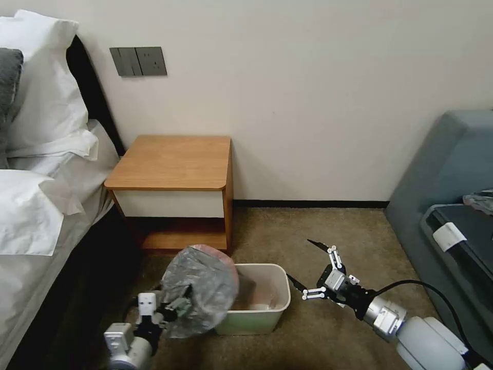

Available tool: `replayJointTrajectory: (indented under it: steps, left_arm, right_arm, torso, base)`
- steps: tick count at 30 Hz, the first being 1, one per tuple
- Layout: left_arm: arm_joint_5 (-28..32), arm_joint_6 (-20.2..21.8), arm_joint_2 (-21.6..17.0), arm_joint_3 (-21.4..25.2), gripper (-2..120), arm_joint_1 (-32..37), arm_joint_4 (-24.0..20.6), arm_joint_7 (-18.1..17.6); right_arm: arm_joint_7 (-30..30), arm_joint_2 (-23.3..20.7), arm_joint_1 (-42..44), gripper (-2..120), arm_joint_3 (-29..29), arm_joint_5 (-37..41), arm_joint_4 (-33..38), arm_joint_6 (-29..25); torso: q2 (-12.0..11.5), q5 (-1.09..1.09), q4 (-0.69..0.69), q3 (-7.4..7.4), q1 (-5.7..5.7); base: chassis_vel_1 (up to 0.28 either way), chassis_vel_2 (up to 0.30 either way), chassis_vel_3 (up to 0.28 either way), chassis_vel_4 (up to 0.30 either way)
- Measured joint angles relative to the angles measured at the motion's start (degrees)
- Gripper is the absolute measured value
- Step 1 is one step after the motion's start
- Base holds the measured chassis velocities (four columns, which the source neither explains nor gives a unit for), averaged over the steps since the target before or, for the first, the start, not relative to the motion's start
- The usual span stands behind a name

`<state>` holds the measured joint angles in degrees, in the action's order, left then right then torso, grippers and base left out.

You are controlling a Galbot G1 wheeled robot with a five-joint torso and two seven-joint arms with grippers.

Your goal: Pick up the garbage bag from the table and place it over the trash can.

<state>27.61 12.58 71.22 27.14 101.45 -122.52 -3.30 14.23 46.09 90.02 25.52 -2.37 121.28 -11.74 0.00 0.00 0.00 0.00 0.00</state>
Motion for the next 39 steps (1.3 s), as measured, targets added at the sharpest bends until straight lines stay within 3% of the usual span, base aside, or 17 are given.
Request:
replayJointTrajectory:
  steps: [7,14,19,23,27,29,31,32,33,35,37,39]
  left_arm:
    - [-0.14,0.07,0.8,-0.75,96,-0.12,-0.48,0.15]
    - [3.73,0.24,1.83,-1.03,96,-1.26,-1.34,-0.02]
    - [8.08,3.81,2.49,-0.78,95,-2.58,-2.71,-1.41]
    - [7.5,2.2,3.02,-0.61,95,-3.05,-2.36,-1.76]
    - [4.3,3.05,3.67,-0.15,98,-3.55,-3.63,-5.24]
    - [4.61,11.22,4.06,1.63,95,-4.94,-5.98,-6.78]
    - [5.42,13.59,4.1,2.17,95,-5.34,-6.52,-6.65]
    - [6.83,18.63,4.25,3.03,95,-6.27,-7.44,-6.25]
    - [7.61,20.79,4.34,3.35,96,-6.82,-7.77,-6.12]
    - [7.99,22.0,4.42,3.49,98,-7.21,-7.83,-6.11]
    - [8.11,26.24,4.9,3.59,99,-8.2,-7.7,-5.56]
    - [7.33,26.73,5.08,3.4,99,-8.53,-7.14,-5.5]
  right_arm:
    - [-0.06,0.36,-0.32,100,-0.8,-0.39,0.18,0.01]
    - [-0.07,1.21,-0.78,100,-1.79,-1.16,-0.29,0.02]
    - [-0.07,1.52,-0.09,100,-1.78,-1.43,-0.34,-0.08]
    - [-0.2,1.54,0.42,100,-1.72,-1.5,-0.35,-0.18]
    - [-0.6,1.25,0.49,100,-1.7,-1.47,-0.35,-0.21]
    - [-1.04,1.19,0.49,100,-1.81,-1.41,-0.35,-0.23]
    - [-1.1,1.19,0.5,100,-1.89,-1.4,-0.35,-0.23]
    - [-1.16,1.19,0.51,100,-2.03,-1.39,-0.34,-0.23]
    - [-1.18,1.19,0.51,100,-2.14,-1.39,-0.31,-0.23]
    - [-1.18,1.19,0.54,100,-2.2,-1.39,-0.24,-0.23]
    - [-1.28,1.43,1.06,100,-2.14,-1.38,0.05,-0.25]
    - [-1.33,1.56,1.3,100,-2.03,-1.39,0.09,-0.31]
  torso:
    - [0.0,0.01,0.0,0.0,0.0]
    - [0.0,0.01,0.0,0.0,0.0]
    - [0.0,0.01,0.0,0.0,0.0]
    - [0.0,0.0,0.0,0.0,0.0]
    - [0.0,0.01,0.01,0.0,0.0]
    - [0.0,0.0,0.0,0.0,0.0]
    - [0.0,0.01,0.0,0.0,0.0]
    - [0.0,0.01,0.0,0.0,0.0]
    - [0.0,0.0,0.0,0.0,0.0]
    - [0.0,0.01,0.0,0.0,0.0]
    - [0.0,0.0,0.0,0.01,0.0]
    - [0.0,0.0,0.0,0.0,0.0]
  base:
    - [0.0,0.0,0.0,0.0]
    - [0.0,0.0,0.0,0.0]
    - [0.0,0.0,0.0,0.0]
    - [0.0,0.0,0.0,0.0]
    - [0.0,0.0,0.0,0.0]
    - [0.0,0.0,0.0,0.0]
    - [0.0,0.0,0.0,0.0]
    - [0.0,0.0,0.0,0.0]
    - [0.0,0.0,0.0,0.0]
    - [0.0,0.0,0.0,0.0]
    - [0.0,0.0,0.0,0.0]
    - [0.0,0.0,0.0,0.0]
